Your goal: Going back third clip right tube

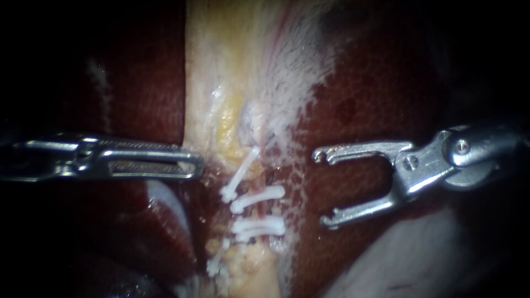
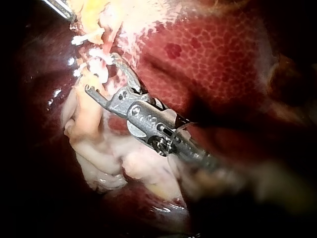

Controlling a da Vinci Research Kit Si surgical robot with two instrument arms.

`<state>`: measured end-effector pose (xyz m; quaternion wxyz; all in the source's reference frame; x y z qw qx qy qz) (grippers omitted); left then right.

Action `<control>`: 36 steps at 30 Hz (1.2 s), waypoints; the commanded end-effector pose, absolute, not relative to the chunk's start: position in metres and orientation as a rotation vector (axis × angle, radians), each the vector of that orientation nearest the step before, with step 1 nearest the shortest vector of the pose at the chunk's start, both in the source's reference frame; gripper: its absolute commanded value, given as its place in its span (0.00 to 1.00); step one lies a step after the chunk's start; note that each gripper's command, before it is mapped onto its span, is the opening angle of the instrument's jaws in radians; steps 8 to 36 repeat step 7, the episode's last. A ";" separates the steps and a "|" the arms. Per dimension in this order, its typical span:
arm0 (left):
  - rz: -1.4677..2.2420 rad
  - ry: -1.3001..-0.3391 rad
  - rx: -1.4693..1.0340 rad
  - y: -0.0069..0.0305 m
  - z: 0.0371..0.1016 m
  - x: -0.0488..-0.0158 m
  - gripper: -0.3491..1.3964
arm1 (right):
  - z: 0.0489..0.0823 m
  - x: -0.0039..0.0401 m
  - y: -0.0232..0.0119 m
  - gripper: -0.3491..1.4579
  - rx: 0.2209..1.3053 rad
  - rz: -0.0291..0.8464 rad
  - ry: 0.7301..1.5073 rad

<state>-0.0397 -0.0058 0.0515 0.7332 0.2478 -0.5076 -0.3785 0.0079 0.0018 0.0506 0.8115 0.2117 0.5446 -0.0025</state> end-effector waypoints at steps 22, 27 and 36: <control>-0.833 -1.117 0.545 -0.0058 0.0515 -0.0396 0.00 | 0.0506 0.0078 0.0019 0.52 0.452 -0.006 1.163; -0.833 -1.117 0.545 -0.0058 0.0515 -0.0396 0.00 | 0.0506 0.0078 0.0019 0.52 0.452 -0.006 1.163; -0.833 -1.117 0.545 -0.0058 0.0515 -0.0396 0.00 | 0.0506 0.0078 0.0019 0.52 0.452 -0.006 1.163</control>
